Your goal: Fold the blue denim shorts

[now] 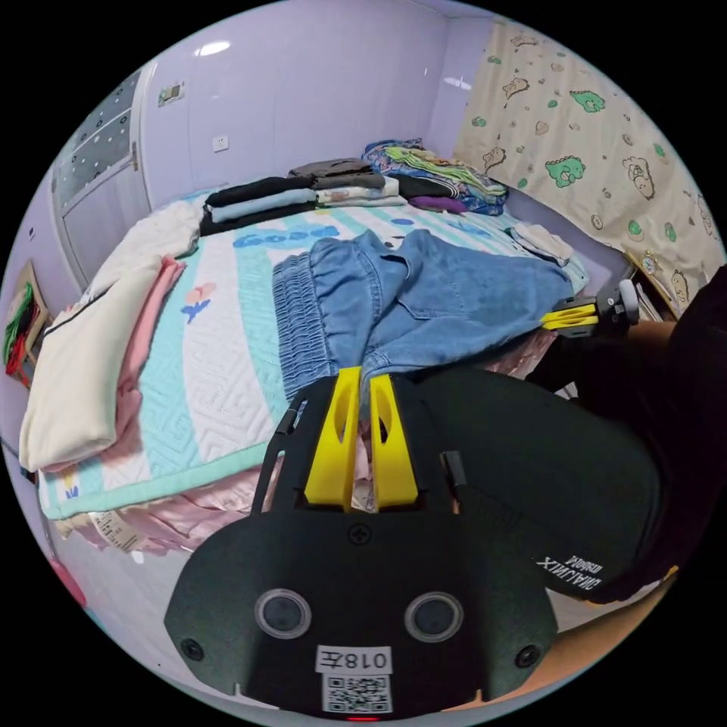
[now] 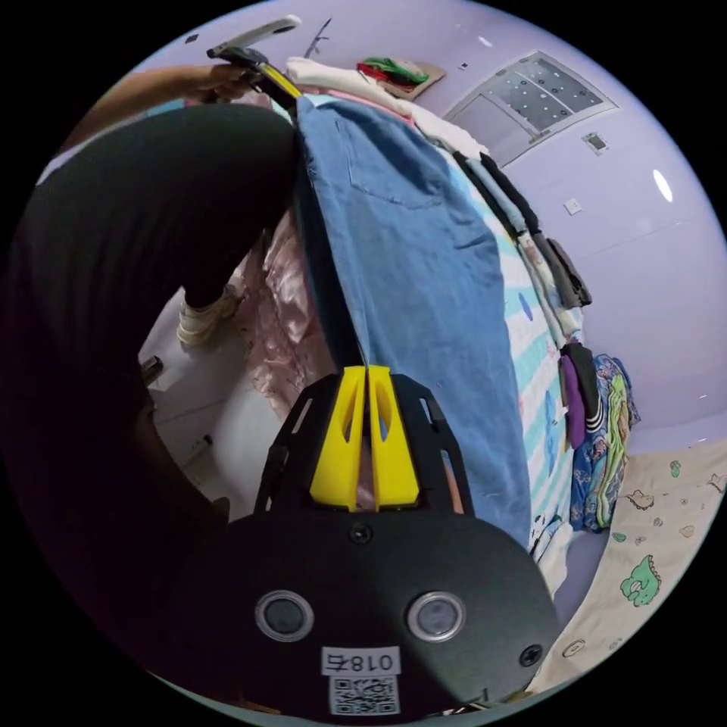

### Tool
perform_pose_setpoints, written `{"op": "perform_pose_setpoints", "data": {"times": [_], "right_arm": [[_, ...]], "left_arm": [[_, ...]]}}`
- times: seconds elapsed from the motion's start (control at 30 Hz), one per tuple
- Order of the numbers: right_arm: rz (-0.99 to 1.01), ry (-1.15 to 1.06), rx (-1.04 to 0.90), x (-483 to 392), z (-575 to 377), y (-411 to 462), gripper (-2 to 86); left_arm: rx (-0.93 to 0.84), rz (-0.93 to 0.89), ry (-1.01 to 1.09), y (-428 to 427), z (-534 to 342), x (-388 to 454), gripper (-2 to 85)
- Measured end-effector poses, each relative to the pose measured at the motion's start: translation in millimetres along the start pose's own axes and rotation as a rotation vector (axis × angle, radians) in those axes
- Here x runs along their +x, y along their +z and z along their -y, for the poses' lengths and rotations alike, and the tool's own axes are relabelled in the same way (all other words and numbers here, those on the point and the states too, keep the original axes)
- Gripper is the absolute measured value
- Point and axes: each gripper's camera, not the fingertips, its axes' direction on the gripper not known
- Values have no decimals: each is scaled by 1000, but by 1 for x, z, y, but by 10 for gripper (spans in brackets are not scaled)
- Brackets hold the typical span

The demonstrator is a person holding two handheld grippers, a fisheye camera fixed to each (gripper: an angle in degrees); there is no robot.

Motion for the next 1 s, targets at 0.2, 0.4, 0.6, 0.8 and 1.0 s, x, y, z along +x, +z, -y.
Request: {"op": "perform_pose_setpoints", "data": {"times": [0.2, 0.4, 0.6, 0.8, 1.0], "right_arm": [[112, 25, -110, 22, -4, 16, 49], [318, 192, -14, 60, -29, -1, 61], [405, 385, 61, 107, -39, -8, 45], [415, 421, 47, 131, -51, -6, 22], [475, 436, 29, 147, -66, -1, 9]], "left_arm": [[-122, -150, 52, -7, 5, -14, 95], [302, -173, -143, -78, -4, -84, 119], [284, -293, -329, -1, 59, -163, 165], [164, -407, -280, 80, 105, -181, 175], [100, -442, -310, 104, 113, -191, 179]]}}
